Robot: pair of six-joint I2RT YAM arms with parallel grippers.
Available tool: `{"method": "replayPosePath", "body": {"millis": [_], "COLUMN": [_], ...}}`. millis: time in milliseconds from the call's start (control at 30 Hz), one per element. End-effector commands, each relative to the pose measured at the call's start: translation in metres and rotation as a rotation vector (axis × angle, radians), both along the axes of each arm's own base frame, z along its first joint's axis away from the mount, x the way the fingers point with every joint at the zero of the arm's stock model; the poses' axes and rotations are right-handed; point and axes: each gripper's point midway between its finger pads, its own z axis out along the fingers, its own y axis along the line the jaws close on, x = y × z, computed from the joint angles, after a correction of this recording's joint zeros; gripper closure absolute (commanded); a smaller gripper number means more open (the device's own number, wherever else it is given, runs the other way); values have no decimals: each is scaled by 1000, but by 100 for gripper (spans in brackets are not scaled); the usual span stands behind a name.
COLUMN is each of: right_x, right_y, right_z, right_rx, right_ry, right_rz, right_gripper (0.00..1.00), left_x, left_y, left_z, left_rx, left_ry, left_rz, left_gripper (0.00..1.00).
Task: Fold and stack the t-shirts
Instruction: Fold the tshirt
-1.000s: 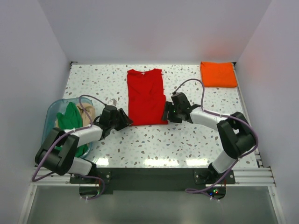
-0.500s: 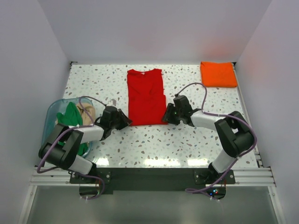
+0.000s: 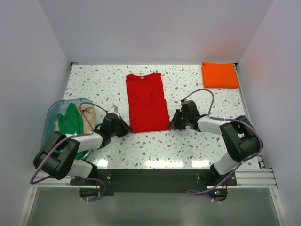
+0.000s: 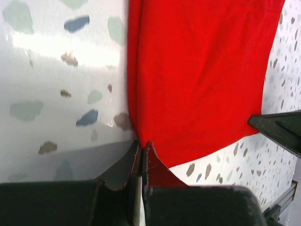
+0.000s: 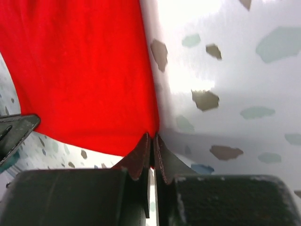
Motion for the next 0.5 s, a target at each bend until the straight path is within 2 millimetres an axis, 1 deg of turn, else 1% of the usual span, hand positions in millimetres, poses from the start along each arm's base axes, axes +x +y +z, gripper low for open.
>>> {"method": "replayPosePath", "body": {"millis": [0, 33, 100, 133, 167, 200, 233, 267, 300, 333, 367, 400, 433, 467], "right_x": [-23, -32, -42, -52, -58, -70, -72, -78, -88, -86, -96, -101, -102, -105], "right_y": [-12, -15, -16, -20, -20, -25, -25, -28, -32, -32, -36, -38, -38, -39], "right_z": [-1, -4, -3, -4, -2, -9, 1, 1, -3, 7, 3, 3, 9, 9], "right_rx": [-7, -7, 6, 13, 22, 16, 34, 37, 34, 50, 38, 42, 51, 49], "right_ry": [23, 35, 35, 40, 41, 60, 31, 34, 45, 3, 30, 31, 14, 18], "right_rz": [39, 46, 57, 61, 67, 66, 70, 69, 69, 67, 66, 69, 69, 67], "right_gripper": [99, 99, 100, 100, 100, 100, 100, 99, 99, 97, 91, 85, 75, 71], "left_x": [-44, -46, -61, -63, -72, -79, -81, -88, -96, -99, -102, -105, -107, -108], "left_y": [12, 10, 11, 10, 12, 11, 9, 10, 9, 9, 8, 7, 6, 6], "left_z": [-25, -20, -24, -19, -22, -24, -17, -19, -21, -18, -18, -17, -15, -14], "left_rx": [58, 48, 54, 39, 42, 44, 23, 22, 25, 10, 5, 0, -10, -12], "left_ry": [121, 102, 117, 98, 109, 115, 92, 97, 103, 89, 87, 84, 77, 73], "left_rz": [-30, -35, -52, -53, -57, -71, -74, -81, -97, -96, -103, -117, -118, -122], "left_gripper": [100, 100, 100, 100, 100, 100, 100, 100, 100, 100, 100, 100, 100, 100]}}
